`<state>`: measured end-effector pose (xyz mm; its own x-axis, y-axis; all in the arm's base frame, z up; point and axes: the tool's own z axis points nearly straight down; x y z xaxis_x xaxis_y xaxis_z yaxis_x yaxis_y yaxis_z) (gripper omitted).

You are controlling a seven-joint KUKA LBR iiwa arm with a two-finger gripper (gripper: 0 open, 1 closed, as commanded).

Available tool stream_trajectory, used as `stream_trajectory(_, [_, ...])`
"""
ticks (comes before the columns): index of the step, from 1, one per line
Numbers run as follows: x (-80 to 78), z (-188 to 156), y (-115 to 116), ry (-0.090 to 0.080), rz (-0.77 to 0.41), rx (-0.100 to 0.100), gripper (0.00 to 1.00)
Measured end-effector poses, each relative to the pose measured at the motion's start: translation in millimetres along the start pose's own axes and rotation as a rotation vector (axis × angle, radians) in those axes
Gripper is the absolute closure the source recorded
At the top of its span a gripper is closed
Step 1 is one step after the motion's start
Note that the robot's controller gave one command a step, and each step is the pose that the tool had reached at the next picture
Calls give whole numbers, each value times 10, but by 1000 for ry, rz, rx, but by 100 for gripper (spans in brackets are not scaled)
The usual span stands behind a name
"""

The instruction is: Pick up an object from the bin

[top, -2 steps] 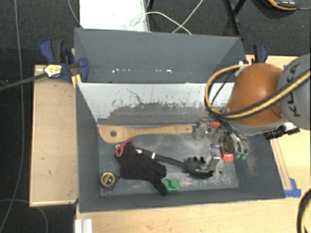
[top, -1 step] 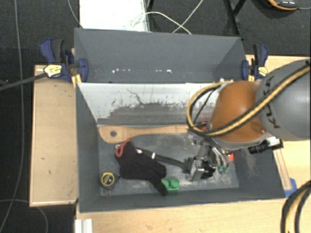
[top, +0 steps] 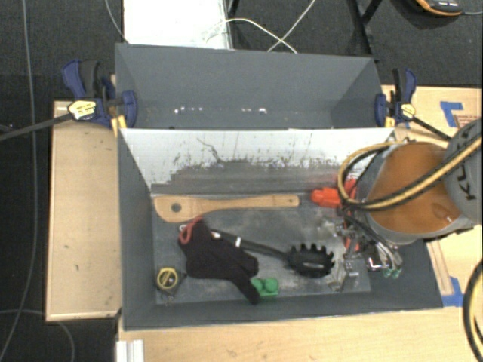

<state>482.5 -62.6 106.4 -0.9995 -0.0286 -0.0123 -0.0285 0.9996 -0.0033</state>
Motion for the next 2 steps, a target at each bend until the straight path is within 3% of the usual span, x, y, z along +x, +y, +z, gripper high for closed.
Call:
stream_trajectory(1, [5, 272, 967, 1, 199, -7, 0])
stream_trajectory(2, [8, 312, 1116, 3, 215, -10, 0])
